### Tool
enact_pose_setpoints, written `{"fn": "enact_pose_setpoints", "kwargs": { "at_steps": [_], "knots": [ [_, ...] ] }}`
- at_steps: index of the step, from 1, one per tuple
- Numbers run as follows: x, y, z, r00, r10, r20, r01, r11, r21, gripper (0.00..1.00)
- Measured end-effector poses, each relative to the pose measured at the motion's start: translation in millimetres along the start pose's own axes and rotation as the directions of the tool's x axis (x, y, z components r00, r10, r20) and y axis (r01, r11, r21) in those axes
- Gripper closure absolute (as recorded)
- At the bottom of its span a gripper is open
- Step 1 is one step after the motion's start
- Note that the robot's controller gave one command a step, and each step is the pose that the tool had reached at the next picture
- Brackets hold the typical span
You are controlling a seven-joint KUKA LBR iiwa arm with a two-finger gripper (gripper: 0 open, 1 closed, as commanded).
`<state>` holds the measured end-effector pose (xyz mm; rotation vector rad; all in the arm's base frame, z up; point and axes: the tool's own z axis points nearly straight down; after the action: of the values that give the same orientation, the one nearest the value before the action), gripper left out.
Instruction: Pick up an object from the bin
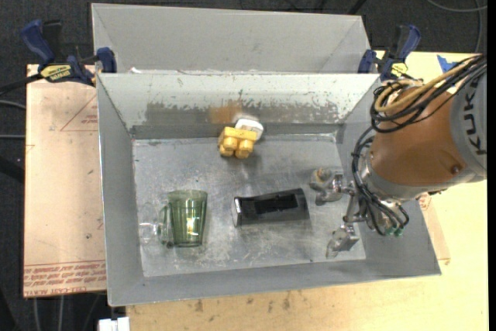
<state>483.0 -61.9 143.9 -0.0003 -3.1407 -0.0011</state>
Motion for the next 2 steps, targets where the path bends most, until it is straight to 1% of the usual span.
{"fn": "enact_pose_setpoints", "kwargs": {
  "at_steps": [1, 2],
  "knots": [
    [-57.7, 29, 21, 1.000, -0.014, 0.006, 0.014, 1.000, 0.001, 0.00],
    [-53.8, 48, 65, 1.000, -0.012, 0.017, 0.012, 1.000, 0.003, 1.00]
  ]
}}
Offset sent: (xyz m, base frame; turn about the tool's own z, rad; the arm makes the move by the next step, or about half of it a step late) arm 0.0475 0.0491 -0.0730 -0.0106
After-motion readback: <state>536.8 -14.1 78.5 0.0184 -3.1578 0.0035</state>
